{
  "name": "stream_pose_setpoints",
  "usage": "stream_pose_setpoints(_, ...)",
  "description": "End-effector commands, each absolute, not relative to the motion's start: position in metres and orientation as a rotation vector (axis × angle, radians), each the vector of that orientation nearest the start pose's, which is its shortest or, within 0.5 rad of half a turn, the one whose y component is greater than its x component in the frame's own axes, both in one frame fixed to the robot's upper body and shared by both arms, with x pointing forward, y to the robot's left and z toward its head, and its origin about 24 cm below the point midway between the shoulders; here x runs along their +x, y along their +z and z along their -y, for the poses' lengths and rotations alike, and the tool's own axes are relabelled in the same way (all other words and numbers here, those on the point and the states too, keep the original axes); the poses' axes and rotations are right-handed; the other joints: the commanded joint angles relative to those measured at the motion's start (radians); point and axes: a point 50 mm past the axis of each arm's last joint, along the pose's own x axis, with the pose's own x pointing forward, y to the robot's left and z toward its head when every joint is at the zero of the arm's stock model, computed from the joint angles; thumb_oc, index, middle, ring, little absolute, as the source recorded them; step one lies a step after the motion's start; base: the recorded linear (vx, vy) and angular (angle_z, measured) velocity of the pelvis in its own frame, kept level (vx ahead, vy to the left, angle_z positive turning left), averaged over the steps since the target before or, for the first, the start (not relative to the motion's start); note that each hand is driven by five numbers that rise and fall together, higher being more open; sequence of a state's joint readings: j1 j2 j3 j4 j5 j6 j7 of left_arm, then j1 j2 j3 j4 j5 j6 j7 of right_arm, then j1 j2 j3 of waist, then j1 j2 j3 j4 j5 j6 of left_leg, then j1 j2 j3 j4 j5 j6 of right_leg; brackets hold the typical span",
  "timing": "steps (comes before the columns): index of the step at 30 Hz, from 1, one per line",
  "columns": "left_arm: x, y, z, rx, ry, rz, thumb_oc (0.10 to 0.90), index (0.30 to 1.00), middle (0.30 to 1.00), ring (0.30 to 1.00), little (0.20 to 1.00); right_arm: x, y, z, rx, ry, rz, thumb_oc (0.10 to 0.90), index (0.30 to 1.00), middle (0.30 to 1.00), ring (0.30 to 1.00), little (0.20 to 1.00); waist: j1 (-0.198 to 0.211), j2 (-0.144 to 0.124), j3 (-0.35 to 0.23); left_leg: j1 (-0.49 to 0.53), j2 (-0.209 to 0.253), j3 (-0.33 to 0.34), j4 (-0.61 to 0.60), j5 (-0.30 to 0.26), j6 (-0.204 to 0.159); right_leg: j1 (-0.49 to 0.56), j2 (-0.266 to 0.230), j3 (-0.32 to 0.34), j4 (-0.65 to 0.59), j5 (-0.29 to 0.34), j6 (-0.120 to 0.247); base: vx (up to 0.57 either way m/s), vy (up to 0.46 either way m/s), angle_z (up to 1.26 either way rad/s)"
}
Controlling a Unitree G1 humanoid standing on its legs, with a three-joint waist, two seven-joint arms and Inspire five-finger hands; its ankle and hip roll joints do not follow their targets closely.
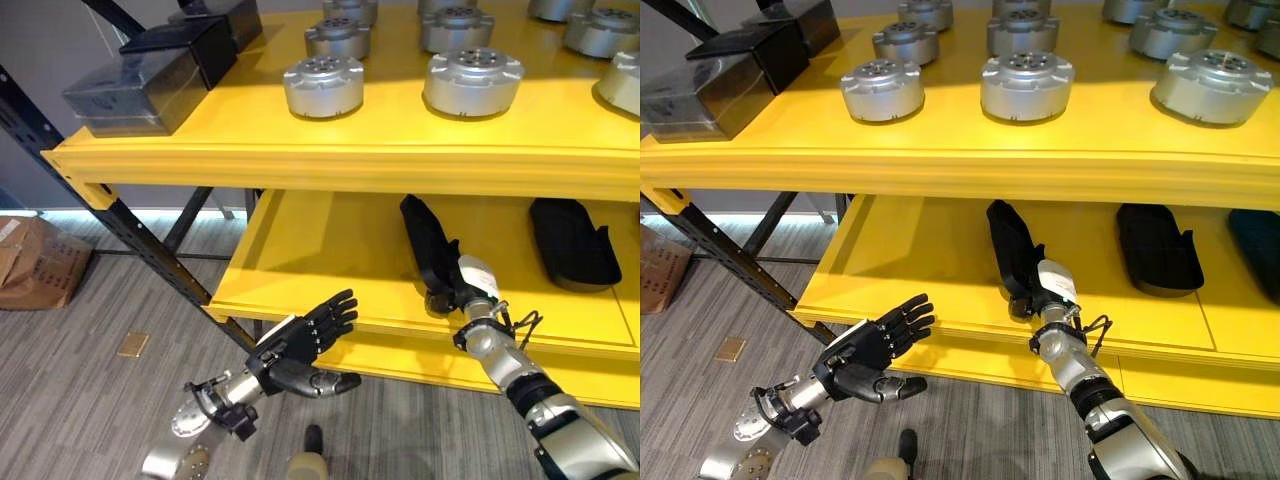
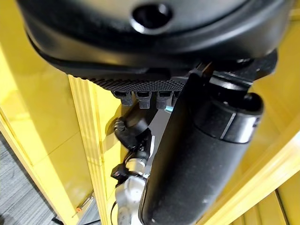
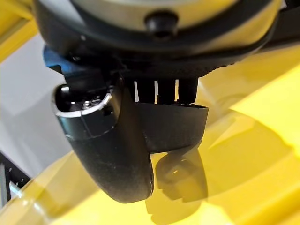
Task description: Move parts from the plastic box to the shelf.
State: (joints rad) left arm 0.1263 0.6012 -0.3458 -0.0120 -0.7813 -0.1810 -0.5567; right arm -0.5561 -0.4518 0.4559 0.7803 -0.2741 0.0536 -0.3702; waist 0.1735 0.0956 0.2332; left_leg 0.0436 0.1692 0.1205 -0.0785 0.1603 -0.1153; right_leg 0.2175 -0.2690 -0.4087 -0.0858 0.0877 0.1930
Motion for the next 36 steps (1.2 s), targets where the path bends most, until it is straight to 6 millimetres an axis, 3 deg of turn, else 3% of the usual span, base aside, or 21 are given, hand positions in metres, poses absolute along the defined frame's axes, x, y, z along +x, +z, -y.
stream_pose_setpoints(1, 0.224, 0.079, -0.162, -0.263, -0.825, 0.176, 0.900, 1.000, 1.000, 1.000, 1.000, 0.370, 0.083, 0.205, -0.994, -0.152, -0.007, 0.400, 0.300, 0.300, 0.300, 0.300, 0.041, -0.006, 0.016, 0.036, 0.005, 0.072, 0.071, -0.140, 0.033, -0.106, -0.014, 0.008, 0.168, -0.111, -0.078, 0.05, 0.057, 0.02)
stream_pose_setpoints(5, 0.224, 0.079, -0.159, -0.276, -0.842, 0.171, 0.900, 1.000, 1.000, 1.000, 1.000, 0.381, 0.100, 0.199, -1.037, -0.156, 0.014, 0.400, 0.300, 0.300, 0.300, 0.300, 0.057, 0.003, 0.034, 0.014, -0.005, 0.059, 0.084, -0.139, 0.035, -0.122, -0.025, -0.002, 0.185, -0.110, -0.075, 0.01, 0.055, 0.04)
stream_pose_setpoints(12, 0.234, 0.094, -0.155, -0.281, -0.840, 0.230, 0.900, 1.000, 1.000, 1.000, 1.000, 0.396, 0.130, 0.209, -1.011, -0.230, 0.005, 0.400, 0.300, 0.300, 0.300, 0.300, 0.071, 0.019, 0.102, -0.052, -0.015, 0.048, 0.111, -0.136, 0.039, -0.176, -0.036, -0.001, 0.207, -0.102, -0.070, -0.10, 0.038, 0.04)
stream_pose_setpoints(19, 0.240, 0.101, -0.151, -0.266, -0.834, 0.256, 0.900, 1.000, 1.000, 1.000, 1.000, 0.398, 0.132, 0.214, -1.037, -0.255, 0.001, 0.400, 0.300, 0.300, 0.300, 0.300, 0.080, 0.017, 0.137, -0.089, -0.023, 0.035, 0.125, -0.130, 0.046, -0.199, -0.030, -0.001, 0.224, -0.106, -0.074, -0.06, -0.004, 0.03)
stream_pose_setpoints(36, 0.253, 0.123, -0.142, -0.223, -0.855, 0.340, 0.900, 1.000, 1.000, 1.000, 1.000, 0.396, 0.138, 0.253, -0.985, -0.559, -0.195, 0.400, 0.300, 0.300, 0.300, 0.300, 0.093, 0.017, 0.193, -0.125, -0.021, 0.041, 0.100, -0.097, 0.047, -0.231, -0.016, 0.000, 0.223, -0.096, -0.067, -0.07, -0.017, 0.02)
